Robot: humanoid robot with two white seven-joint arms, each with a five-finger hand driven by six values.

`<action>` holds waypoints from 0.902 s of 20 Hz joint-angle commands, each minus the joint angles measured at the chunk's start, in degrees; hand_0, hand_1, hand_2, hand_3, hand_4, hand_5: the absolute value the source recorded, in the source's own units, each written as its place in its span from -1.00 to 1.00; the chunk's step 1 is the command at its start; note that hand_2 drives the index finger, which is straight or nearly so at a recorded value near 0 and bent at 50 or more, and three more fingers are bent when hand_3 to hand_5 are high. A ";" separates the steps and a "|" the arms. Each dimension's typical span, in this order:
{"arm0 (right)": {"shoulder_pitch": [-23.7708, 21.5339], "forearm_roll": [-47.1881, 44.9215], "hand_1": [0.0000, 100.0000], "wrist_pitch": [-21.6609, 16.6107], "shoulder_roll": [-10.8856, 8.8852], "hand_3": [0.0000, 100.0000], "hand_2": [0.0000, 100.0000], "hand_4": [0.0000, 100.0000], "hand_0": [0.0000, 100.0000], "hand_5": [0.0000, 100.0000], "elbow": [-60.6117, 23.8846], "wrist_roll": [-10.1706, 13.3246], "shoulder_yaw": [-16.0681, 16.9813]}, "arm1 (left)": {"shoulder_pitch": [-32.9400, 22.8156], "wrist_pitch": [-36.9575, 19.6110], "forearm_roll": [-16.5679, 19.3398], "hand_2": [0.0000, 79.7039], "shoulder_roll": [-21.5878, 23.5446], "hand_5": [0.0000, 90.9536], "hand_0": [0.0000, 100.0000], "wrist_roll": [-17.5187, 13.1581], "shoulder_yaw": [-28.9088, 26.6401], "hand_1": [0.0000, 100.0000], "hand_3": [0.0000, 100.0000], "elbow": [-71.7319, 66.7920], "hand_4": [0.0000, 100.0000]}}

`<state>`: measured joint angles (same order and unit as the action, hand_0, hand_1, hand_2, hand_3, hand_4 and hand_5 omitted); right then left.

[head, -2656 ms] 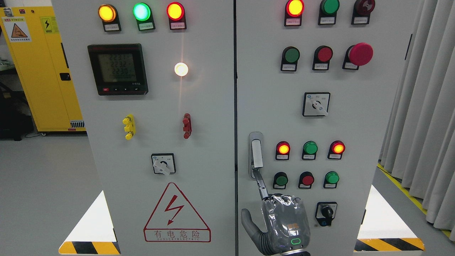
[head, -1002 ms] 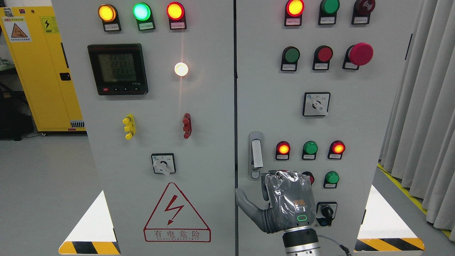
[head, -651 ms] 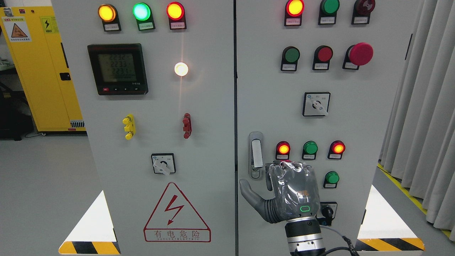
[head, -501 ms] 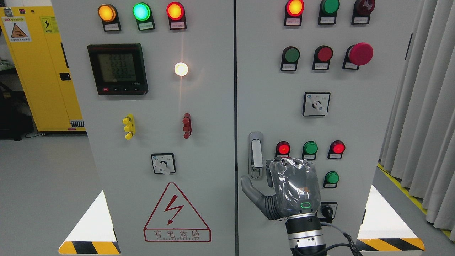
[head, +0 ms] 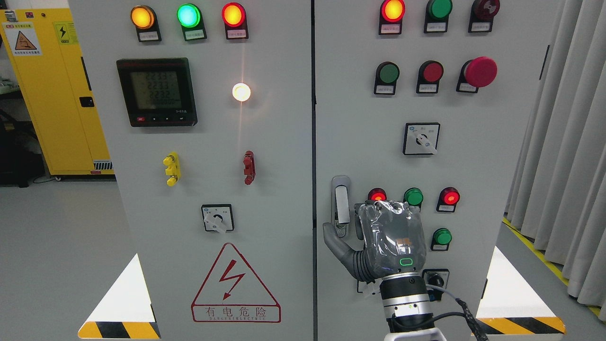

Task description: Release door handle

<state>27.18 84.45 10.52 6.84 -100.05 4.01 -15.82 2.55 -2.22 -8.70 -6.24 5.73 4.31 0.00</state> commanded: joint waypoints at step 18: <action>1.12 0.01 -0.31 0.99 0.28 1.00 0.91 1.00 -0.19 1.00 1.70 -0.23 0.44 | 0.00 0.02 0.00 -1.00 0.00 -1.00 -0.76 -0.02 0.00 0.11 -1.00 0.70 -1.00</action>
<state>28.27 84.46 11.12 7.05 -98.67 3.79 -15.48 2.55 -2.22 -8.70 -6.24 5.73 4.31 0.00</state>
